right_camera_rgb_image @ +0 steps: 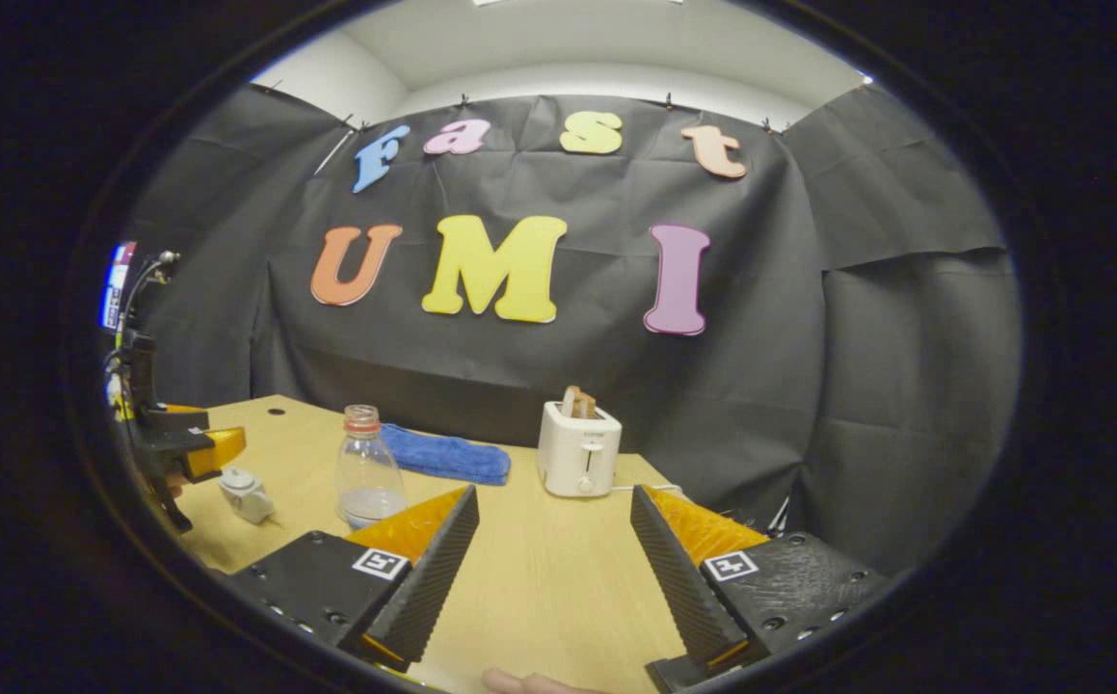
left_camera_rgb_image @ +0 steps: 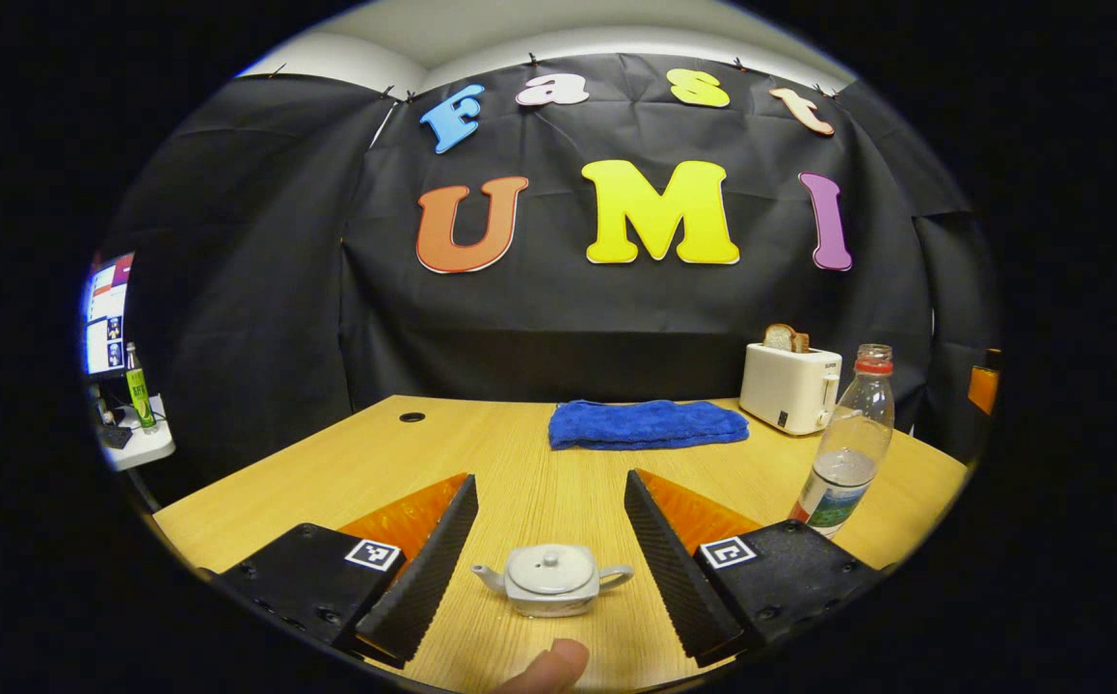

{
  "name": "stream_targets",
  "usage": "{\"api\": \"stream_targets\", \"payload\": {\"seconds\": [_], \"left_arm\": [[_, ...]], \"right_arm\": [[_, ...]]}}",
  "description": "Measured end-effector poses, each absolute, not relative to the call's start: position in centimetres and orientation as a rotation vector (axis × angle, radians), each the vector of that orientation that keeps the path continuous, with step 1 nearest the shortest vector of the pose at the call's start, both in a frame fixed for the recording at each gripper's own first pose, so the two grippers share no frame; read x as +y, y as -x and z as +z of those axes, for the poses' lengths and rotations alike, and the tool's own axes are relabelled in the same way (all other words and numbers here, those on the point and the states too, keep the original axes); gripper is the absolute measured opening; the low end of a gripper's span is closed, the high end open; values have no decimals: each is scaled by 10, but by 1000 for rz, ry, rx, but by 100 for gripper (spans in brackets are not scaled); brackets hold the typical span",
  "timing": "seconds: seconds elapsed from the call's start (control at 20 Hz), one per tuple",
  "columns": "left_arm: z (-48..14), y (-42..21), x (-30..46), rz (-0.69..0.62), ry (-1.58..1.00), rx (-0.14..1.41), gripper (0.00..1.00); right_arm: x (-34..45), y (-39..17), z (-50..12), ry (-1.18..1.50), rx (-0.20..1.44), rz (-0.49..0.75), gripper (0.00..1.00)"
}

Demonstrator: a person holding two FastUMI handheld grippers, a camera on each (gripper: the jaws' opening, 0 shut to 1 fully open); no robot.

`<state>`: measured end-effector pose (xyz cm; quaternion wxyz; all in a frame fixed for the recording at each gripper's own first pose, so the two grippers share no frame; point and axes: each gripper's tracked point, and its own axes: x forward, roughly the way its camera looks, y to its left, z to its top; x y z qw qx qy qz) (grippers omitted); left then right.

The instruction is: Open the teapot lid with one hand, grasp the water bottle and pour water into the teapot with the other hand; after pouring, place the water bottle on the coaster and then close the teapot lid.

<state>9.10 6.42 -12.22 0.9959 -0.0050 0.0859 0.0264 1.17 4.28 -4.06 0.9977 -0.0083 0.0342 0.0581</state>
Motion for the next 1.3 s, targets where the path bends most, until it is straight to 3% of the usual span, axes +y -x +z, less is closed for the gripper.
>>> {"api": "stream_targets", "payload": {"seconds": [0.15, 0.2, 0.45, 0.6, 0.65, 0.7, 1.0, 1.3], "left_arm": [[-150, -98, 68, 55, -33, 237, 85], [-159, -101, 68, 54, -24, 260, 75], [-166, -106, 60, 2, -4, 268, 64], [-172, -107, 63, 2, -7, 294, 36], [-172, -108, 63, 4, -12, 288, 34], [-173, -108, 64, 5, -13, 294, 20], [-167, -108, 63, -3, -31, 293, 4], [-110, -86, 66, -18, -32, 201, 3]], "right_arm": [[46, -13, -47, 17, 80, 126, 95], [48, -14, -48, 16, 84, 130, 95], [53, -15, -53, 15, 96, 136, 97], [58, -16, -58, 10, 111, 147, 95], [59, -16, -60, 10, 115, 150, 95], [60, -16, -60, 9, 118, 156, 95], [99, -10, -69, -47, 124, 247, 98], [163, -10, -80, -66, 133, 344, 98]]}}
